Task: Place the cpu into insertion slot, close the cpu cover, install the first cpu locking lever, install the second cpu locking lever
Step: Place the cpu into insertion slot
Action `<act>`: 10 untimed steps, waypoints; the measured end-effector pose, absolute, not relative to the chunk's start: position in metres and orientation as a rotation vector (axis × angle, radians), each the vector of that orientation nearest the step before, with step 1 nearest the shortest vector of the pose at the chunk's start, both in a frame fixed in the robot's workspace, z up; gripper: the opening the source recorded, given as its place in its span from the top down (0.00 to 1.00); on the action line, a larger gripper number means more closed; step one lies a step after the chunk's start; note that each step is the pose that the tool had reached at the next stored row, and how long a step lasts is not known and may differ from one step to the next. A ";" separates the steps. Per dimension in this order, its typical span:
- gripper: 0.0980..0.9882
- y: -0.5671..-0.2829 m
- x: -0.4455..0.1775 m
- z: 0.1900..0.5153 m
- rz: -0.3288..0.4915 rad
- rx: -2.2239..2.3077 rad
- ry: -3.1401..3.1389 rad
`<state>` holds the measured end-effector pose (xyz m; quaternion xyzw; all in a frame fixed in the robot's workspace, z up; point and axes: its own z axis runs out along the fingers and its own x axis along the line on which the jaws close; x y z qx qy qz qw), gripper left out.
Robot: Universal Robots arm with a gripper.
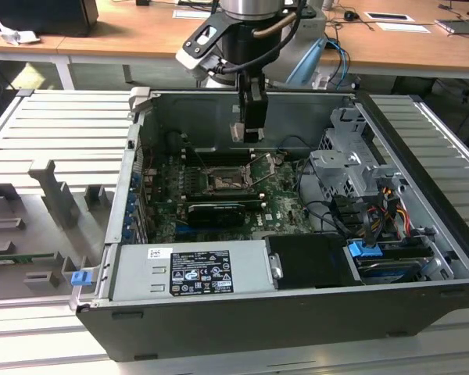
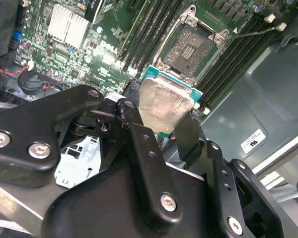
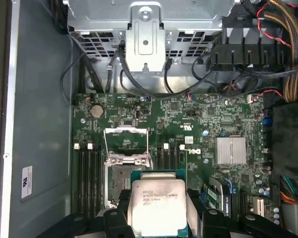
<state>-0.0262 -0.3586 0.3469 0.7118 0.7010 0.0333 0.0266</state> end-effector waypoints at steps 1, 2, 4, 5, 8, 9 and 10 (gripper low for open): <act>0.52 -0.359 -0.026 0.346 0.102 2.199 2.164; 0.52 -0.359 -0.026 0.346 0.101 2.198 2.163; 0.52 -0.359 -0.026 0.343 0.096 2.195 2.160; 0.52 -0.358 -0.026 0.339 0.095 2.192 2.163; 0.52 -0.358 -0.029 0.329 0.098 2.166 2.190; 0.52 -0.358 -0.029 0.327 0.098 2.166 2.190; 0.52 -0.358 -0.030 0.325 0.098 2.166 2.190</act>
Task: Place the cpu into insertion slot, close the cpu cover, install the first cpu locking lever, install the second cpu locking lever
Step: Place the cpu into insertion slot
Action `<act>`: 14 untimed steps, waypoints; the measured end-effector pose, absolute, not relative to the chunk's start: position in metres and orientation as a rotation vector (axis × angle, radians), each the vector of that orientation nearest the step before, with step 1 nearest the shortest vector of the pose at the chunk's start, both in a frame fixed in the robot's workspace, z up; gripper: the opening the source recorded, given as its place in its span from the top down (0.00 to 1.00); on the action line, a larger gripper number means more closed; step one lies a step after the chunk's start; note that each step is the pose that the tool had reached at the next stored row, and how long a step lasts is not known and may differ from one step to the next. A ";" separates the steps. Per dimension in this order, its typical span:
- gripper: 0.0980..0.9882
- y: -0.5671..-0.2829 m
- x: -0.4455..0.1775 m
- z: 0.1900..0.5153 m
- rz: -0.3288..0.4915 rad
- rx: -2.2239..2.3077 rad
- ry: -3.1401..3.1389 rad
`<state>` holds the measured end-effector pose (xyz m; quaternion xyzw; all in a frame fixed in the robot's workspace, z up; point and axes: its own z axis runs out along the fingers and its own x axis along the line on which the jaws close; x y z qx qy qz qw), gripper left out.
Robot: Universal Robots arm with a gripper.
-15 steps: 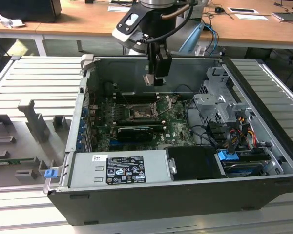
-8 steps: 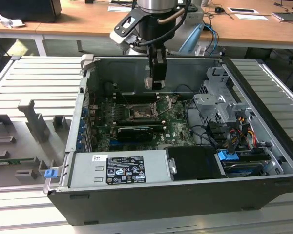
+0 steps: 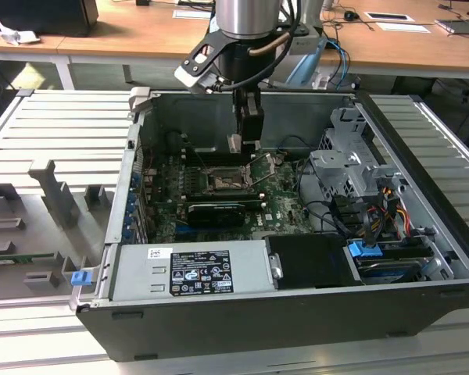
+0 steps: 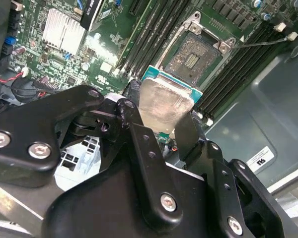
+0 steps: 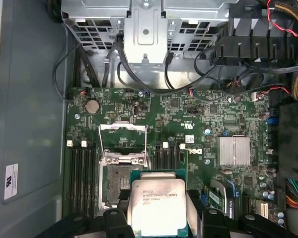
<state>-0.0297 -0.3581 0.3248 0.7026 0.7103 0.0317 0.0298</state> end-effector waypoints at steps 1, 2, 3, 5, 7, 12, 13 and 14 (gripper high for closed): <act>0.52 -0.358 -0.030 0.321 0.098 2.166 2.190; 0.52 -0.358 -0.031 0.318 0.098 2.167 2.190; 0.52 -0.358 -0.031 0.314 0.098 2.166 2.190; 0.52 -0.358 -0.031 0.311 0.097 2.166 2.190; 0.52 -0.358 -0.032 0.306 0.098 2.166 2.190; 0.52 -0.357 -0.033 0.294 0.098 2.165 2.191; 0.52 -0.357 -0.033 0.292 0.098 2.165 2.191; 0.52 -0.356 -0.033 0.290 0.098 2.165 2.191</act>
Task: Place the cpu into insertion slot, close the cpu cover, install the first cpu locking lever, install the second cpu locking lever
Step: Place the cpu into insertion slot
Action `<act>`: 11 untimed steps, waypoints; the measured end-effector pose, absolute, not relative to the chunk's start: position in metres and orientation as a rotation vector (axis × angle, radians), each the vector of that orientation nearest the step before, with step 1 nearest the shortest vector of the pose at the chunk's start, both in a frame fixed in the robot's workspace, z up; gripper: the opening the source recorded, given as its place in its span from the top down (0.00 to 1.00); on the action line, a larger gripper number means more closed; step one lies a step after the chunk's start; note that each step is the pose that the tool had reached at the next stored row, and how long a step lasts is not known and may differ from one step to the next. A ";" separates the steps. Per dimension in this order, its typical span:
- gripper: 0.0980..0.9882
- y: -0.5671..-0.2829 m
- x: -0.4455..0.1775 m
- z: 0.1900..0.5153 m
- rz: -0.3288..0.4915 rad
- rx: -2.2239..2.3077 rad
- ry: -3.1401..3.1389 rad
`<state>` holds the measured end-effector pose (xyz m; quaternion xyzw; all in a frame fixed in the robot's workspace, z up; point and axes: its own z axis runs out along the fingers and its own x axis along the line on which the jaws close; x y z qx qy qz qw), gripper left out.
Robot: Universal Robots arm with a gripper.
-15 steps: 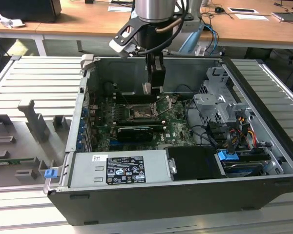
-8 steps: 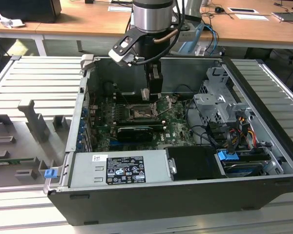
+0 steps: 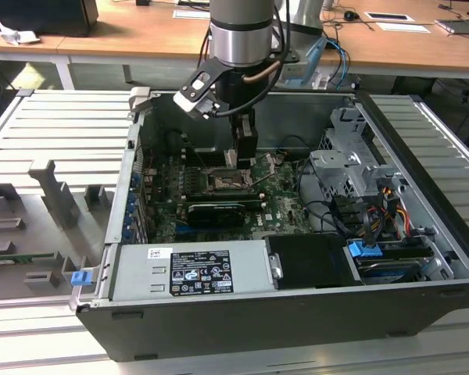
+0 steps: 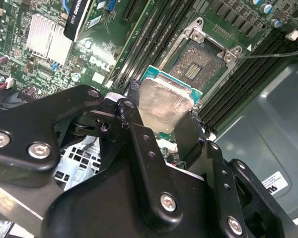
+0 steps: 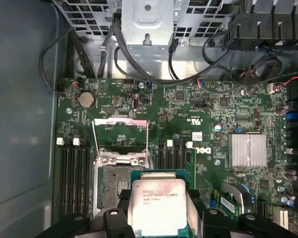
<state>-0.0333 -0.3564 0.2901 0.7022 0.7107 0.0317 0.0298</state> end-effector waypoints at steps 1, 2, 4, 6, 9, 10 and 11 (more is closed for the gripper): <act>0.52 -0.356 -0.034 0.288 0.098 2.165 2.191; 0.52 -0.356 -0.034 0.286 0.098 2.165 2.191; 0.52 -0.355 -0.034 0.283 0.098 2.165 2.191; 0.52 -0.353 -0.035 0.278 0.098 2.165 2.191; 0.52 -0.350 -0.037 0.273 0.098 2.165 2.191; 0.52 -0.349 -0.037 0.270 0.098 2.165 2.191; 0.52 -0.348 -0.038 0.267 0.098 2.165 2.191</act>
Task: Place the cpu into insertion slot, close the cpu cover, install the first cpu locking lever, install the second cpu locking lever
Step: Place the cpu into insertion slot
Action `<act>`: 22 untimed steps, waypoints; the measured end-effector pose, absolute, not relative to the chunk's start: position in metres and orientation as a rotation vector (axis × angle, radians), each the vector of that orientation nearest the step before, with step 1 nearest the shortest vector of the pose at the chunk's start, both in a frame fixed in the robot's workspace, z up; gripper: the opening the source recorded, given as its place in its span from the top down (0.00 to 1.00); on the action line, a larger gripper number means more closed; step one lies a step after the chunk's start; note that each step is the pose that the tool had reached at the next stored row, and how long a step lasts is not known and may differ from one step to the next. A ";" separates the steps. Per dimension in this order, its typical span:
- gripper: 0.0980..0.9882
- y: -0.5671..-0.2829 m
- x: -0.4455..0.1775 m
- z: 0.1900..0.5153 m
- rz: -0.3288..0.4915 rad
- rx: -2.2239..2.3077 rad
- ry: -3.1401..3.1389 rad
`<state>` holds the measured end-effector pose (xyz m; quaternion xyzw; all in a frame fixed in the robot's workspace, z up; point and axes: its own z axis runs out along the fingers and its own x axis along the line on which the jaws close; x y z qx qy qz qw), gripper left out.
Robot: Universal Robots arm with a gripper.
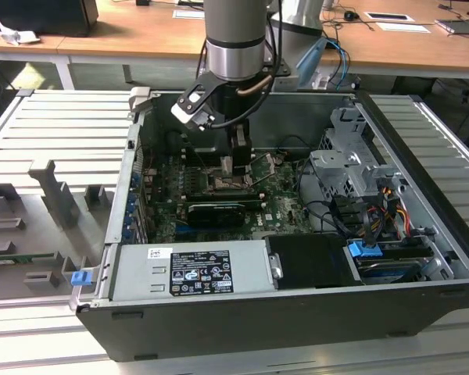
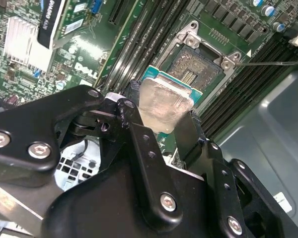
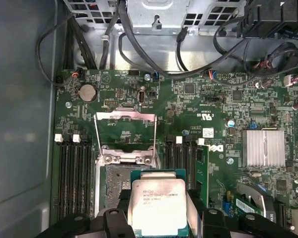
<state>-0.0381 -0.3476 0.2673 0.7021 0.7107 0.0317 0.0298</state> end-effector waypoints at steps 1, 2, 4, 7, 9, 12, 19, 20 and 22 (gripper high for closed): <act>0.52 -0.346 -0.039 0.264 0.098 2.165 2.191; 0.52 -0.346 -0.039 0.262 0.098 2.165 2.191; 0.52 -0.344 -0.040 0.258 0.098 2.165 2.191; 0.52 -0.340 -0.041 0.254 0.098 2.165 2.191; 0.52 -0.338 -0.041 0.252 0.098 2.165 2.191; 0.52 -0.334 -0.042 0.247 0.098 2.165 2.191; 0.52 -0.330 -0.044 0.238 0.098 2.165 2.191; 0.52 -0.330 -0.045 0.238 0.098 2.165 2.191; 0.52 -0.330 -0.045 0.235 0.098 2.165 2.191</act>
